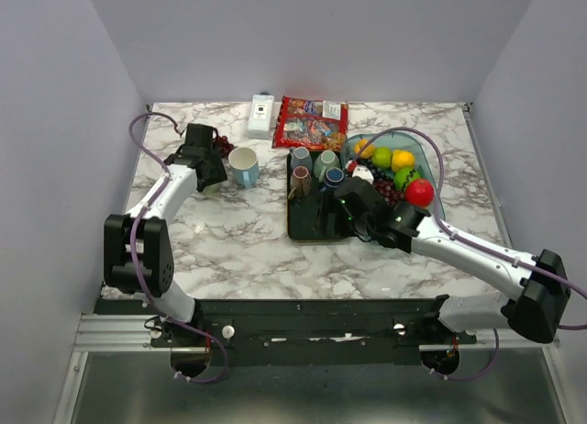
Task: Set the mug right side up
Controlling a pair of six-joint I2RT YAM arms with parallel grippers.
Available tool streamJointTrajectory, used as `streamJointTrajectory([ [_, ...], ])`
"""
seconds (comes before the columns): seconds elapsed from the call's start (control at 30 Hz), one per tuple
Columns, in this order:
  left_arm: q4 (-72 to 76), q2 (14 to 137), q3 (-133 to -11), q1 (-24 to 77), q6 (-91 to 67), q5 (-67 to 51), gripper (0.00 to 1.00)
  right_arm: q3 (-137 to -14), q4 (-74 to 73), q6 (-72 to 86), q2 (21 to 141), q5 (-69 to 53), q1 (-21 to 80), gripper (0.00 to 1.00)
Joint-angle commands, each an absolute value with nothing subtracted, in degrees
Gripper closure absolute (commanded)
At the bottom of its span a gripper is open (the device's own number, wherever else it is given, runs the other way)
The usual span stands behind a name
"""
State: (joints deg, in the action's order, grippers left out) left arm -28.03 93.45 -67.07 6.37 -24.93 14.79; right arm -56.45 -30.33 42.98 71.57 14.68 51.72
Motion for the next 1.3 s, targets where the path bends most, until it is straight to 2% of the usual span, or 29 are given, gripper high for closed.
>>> streamJointTrajectory([
  [0.0,-31.37,81.51,-68.38,8.43,-24.09,16.96,0.16,-63.09,-31.55,40.35,77.58,19.15,51.59,0.00],
  [0.07,-33.04,77.63,-68.03,8.61,-23.21,14.87,0.14,-67.03,-31.55,39.82,80.41,21.26,51.68,0.00],
  [0.1,-33.31,73.34,-67.42,8.61,-22.07,11.98,0.02,-68.37,-31.55,39.12,83.73,21.70,51.59,0.00],
  [0.13,-33.14,71.13,-66.63,8.61,-21.28,10.56,0.01,-70.03,-31.55,38.94,85.50,22.23,51.68,0.01],
  [0.33,-30.16,56.88,-57.94,8.61,-16.45,-4.89,0.01,-83.74,-35.41,42.71,99.91,30.40,51.59,0.06],
  [0.43,-26.90,53.01,-51.96,8.61,-16.08,-4.05,0.01,-90.41,-36.91,43.06,106.86,32.96,51.68,0.12],
  [0.5,-26.10,52.56,-50.28,8.61,-16.08,-1.59,0.01,-93.41,-39.18,44.64,111.69,33.75,51.59,0.15],
  [0.6,-26.63,53.69,-50.62,8.61,-16.43,-1.41,0.01,-97.46,-41.22,48.41,116.17,35.07,51.59,0.26],
  [0.63,-26.72,53.96,-50.62,8.61,-16.78,-1.32,0.01,-97.82,-41.39,49.47,116.97,35.24,51.42,0.34],
  [0.7,-26.89,54.40,-50.63,8.61,-17.22,-2.10,0.01,-98.52,-41.48,52.36,118.82,36.12,51.33,0.39],
  [1.27,-25.49,54.76,-50.19,7.91,-18.54,-7.02,0.01,-106.16,-41.31,58.36,128.05,37.53,48.08,0.47],
])
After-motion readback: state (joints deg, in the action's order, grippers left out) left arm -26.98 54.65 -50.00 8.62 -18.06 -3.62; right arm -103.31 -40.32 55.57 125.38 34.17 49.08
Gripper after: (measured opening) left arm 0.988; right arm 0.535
